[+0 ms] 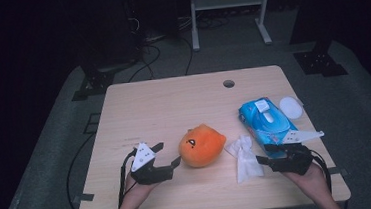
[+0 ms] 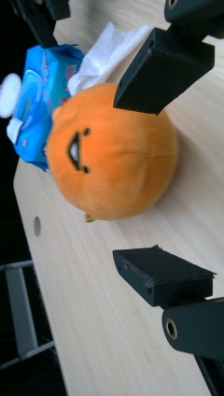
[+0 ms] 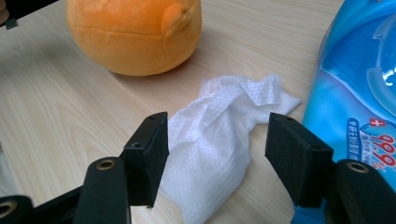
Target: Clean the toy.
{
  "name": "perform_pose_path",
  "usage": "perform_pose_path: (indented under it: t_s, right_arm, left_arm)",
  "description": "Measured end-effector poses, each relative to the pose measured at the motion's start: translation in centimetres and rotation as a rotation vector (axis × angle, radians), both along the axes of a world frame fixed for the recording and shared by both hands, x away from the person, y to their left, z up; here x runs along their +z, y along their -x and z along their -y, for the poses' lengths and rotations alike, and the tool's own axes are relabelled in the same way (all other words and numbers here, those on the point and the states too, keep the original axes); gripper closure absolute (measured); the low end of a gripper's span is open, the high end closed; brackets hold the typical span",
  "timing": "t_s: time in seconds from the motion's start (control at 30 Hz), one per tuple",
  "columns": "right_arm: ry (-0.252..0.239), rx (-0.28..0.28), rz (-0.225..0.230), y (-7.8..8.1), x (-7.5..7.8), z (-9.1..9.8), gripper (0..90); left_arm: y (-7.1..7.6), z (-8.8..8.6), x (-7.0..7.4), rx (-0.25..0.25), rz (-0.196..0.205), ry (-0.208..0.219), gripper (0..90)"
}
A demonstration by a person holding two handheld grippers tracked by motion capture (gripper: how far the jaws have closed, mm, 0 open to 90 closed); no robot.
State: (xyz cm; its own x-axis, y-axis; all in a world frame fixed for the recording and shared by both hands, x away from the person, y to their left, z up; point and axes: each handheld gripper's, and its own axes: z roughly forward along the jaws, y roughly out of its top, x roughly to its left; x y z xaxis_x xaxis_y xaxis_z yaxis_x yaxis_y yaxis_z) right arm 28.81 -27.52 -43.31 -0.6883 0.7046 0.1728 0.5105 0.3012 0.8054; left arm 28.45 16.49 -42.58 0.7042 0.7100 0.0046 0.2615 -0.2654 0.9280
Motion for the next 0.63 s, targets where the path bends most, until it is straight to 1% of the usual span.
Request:
perform_pose_path:
  t_s: [0.1,0.17,0.27,0.33,0.43,0.57,0.63]
  right_arm:
    - [-0.002,-0.007,-0.002,0.0,-0.1,0.2,37.7]
    - [0.000,-0.007,-0.001,0.1,-0.1,0.3,36.9]
    - [-0.003,-0.008,-0.004,0.2,-0.3,0.1,35.7]
    - [-0.007,-0.004,-0.003,0.3,-0.4,0.1,35.0]
    - [-0.012,0.003,-0.008,0.5,-0.7,0.0,34.6]
    - [-0.026,0.009,-0.007,0.5,-0.9,0.0,33.4]
    - [-0.038,0.010,-0.017,0.4,-1.1,0.1,32.9]
  left_arm:
    - [0.3,-0.6,-0.5,0.012,-0.014,-0.001,21.4]
    - [0.5,-0.8,-0.7,0.020,-0.019,0.009,20.9]
    - [0.9,-1.1,-1.3,0.024,-0.034,-0.002,19.9]
    - [1.1,-1.2,-1.5,0.025,-0.036,-0.008,19.3]
    - [1.1,-1.3,-1.5,0.041,-0.040,0.007,17.3]
    - [0.8,-1.6,-1.6,0.064,-0.047,0.017,14.5]
    - [0.7,-1.7,-1.7,0.067,-0.050,0.026,14.0]
